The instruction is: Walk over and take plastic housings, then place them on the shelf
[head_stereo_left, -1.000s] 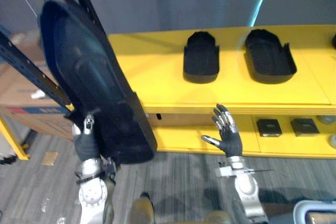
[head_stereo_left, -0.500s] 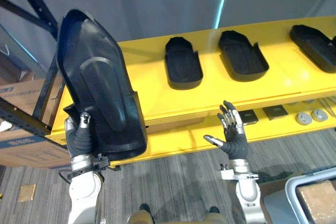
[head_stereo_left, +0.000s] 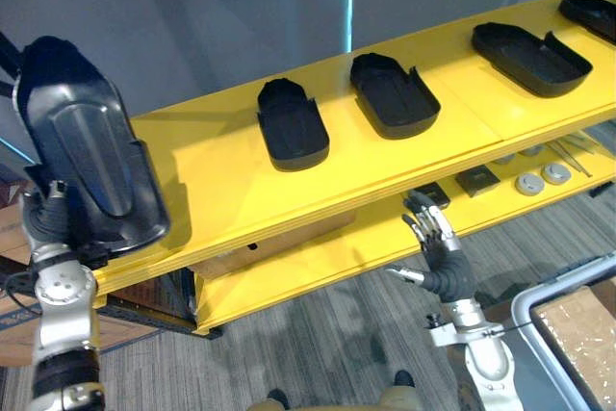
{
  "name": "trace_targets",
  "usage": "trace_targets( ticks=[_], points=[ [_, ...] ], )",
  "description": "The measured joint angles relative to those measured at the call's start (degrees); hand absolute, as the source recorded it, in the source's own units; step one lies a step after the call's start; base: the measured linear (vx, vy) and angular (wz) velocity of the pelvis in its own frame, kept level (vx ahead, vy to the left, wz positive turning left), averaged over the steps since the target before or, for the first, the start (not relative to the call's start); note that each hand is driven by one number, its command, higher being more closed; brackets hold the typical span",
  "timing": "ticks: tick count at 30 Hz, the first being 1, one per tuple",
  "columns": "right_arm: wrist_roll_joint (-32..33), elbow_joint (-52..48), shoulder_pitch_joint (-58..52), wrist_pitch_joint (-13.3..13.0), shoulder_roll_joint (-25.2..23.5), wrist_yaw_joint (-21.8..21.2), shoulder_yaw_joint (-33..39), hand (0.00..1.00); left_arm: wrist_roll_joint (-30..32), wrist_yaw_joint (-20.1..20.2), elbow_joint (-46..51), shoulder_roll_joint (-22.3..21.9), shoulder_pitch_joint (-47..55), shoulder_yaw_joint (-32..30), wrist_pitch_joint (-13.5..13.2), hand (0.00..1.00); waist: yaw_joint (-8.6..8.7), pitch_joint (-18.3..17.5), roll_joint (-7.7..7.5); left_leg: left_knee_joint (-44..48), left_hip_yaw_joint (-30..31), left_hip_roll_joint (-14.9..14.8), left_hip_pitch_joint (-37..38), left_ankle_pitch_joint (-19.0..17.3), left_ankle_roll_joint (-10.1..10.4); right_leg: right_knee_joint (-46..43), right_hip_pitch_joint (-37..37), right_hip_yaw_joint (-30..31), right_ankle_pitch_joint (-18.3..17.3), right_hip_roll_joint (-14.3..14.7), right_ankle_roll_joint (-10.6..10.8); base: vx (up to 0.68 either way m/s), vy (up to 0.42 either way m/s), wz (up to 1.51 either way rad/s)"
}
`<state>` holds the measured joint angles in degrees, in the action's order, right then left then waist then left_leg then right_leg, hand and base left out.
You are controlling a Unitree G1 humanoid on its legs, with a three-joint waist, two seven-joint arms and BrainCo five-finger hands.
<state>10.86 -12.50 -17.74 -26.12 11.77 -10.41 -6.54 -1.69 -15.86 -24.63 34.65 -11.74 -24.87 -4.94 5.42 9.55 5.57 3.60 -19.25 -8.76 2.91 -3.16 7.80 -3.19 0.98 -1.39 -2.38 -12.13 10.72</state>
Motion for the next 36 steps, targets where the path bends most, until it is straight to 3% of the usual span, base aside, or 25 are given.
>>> trace_targets(
  ticks=[5,7,11,18,28,36],
  points=[
    [0.80,-0.42,0.60,0.44,2.80,-0.83,-3.94,0.00,-4.79,4.37,-7.88,2.39,-5.97,2.47,2.46,1.00,0.42,0.59,1.09,0.06,0.20,-0.01,-0.15,0.12,-0.15,0.02,-0.23,0.27,0.00,0.02,0.01,0.01,-0.002,-0.02],
    [1.87,-0.42,1.43,1.99,3.77,-1.01,-5.25,0.00,-5.17,7.51,-10.78,3.48,-6.85,5.32,2.76,1.00,1.09,1.15,1.31,0.18,0.21,-0.01,-0.78,0.12,-0.14,-0.30,-0.96,0.41,0.00,0.01,0.00,0.00,0.000,0.00],
    [1.88,-0.52,3.09,2.73,4.77,-1.09,-5.84,0.00,-5.23,8.82,-12.85,3.65,-9.81,8.60,5.22,1.00,1.64,3.92,1.03,0.87,0.41,-0.07,-1.16,0.25,-0.32,-1.43,-1.55,0.68,-0.06,-0.01,-0.06,-0.03,-0.001,-0.01],
    [3.18,-4.99,4.73,4.88,7.17,-0.97,-7.75,0.00,-6.58,7.14,-15.56,5.72,-16.90,12.27,10.60,1.00,2.99,9.40,0.84,0.72,1.34,0.00,-6.10,3.27,-0.78,-5.42,-7.96,1.33,-0.30,0.05,-0.46,-0.08,-0.024,0.05],
    [4.28,-5.71,6.07,4.90,8.14,-0.86,-10.90,0.00,-9.28,2.98,-15.79,7.89,-22.52,12.77,11.80,1.00,3.16,12.91,0.21,-0.79,1.20,0.19,-8.94,5.49,-1.09,-9.63,-13.69,2.39,-0.81,0.25,-1.17,-0.06,-0.013,0.01],
    [5.83,-7.88,5.22,4.94,8.04,-0.89,-11.77,0.00,-9.75,1.35,-14.20,8.28,-25.69,12.73,15.85,1.00,3.14,13.99,0.22,-2.46,1.08,0.69,-9.27,6.15,-1.30,-11.75,-16.07,3.13,-1.10,0.21,-0.90,-0.02,0.002,-0.01]
  ],
)
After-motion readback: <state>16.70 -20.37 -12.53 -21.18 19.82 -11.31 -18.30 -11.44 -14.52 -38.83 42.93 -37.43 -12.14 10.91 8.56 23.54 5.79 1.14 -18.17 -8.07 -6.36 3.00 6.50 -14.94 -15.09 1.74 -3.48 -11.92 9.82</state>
